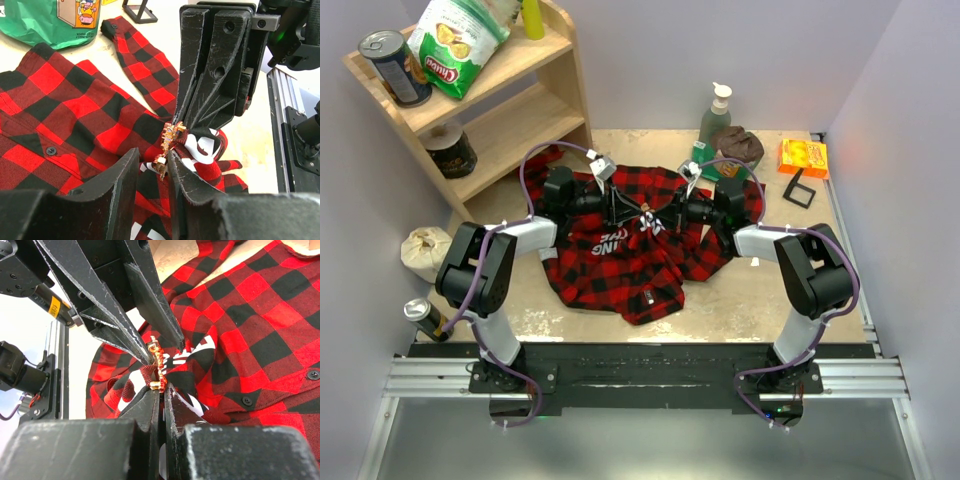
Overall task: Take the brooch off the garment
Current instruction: Remove the brooch from the clothes.
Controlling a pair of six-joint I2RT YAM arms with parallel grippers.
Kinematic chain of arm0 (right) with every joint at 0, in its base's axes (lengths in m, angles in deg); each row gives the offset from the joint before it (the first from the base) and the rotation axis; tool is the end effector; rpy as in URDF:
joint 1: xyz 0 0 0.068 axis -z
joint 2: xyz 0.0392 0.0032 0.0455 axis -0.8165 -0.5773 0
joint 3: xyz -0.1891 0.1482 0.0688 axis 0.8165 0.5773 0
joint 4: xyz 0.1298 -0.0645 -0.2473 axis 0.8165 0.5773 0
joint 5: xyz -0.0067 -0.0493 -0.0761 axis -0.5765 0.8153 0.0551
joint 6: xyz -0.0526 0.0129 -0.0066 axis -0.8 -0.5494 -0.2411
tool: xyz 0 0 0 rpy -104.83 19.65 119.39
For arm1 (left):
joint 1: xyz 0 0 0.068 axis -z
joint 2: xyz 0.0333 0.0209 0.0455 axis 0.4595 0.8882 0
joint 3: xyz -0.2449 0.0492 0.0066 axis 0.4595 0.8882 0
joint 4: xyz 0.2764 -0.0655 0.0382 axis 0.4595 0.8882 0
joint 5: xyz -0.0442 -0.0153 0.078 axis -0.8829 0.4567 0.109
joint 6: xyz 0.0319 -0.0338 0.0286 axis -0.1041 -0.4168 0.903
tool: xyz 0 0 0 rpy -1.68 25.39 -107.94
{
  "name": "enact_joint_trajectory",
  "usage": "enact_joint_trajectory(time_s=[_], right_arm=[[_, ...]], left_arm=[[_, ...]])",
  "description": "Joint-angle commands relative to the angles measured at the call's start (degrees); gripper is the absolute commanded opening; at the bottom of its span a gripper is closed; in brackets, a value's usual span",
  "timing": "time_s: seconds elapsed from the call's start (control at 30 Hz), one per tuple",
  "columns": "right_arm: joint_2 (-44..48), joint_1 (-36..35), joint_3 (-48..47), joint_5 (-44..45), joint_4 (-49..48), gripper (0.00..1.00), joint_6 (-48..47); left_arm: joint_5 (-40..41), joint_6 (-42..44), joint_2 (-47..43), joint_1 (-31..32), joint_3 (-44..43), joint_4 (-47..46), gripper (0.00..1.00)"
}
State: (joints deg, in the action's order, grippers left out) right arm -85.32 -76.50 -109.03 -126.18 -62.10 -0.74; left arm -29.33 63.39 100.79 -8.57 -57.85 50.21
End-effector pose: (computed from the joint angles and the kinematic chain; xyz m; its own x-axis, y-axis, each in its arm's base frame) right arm 0.3451 0.1678 0.1610 -0.4754 0.0774 -0.8764 -0.8250 0.3068 0.4746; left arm 0.3628 -0.1548 0.1728 -0.4009 -0.0288 -0.9157 0.8698 0.3020 -0.3903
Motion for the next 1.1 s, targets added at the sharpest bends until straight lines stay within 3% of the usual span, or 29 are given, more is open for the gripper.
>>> enact_joint_trajectory(time_s=[0.0, 1.07], right_arm=[[2.0, -1.4, -2.4, -3.5, -2.1, 0.00, -0.9], [2.0, -1.4, -3.1, -2.8, 0.7, 0.00, -2.8]], left_arm=[[4.5, 1.6, -1.7, 0.1, -0.9, -1.5, 0.34], [3.9, 1.5, -4.5, 0.0, -0.1, -2.5, 0.34]])
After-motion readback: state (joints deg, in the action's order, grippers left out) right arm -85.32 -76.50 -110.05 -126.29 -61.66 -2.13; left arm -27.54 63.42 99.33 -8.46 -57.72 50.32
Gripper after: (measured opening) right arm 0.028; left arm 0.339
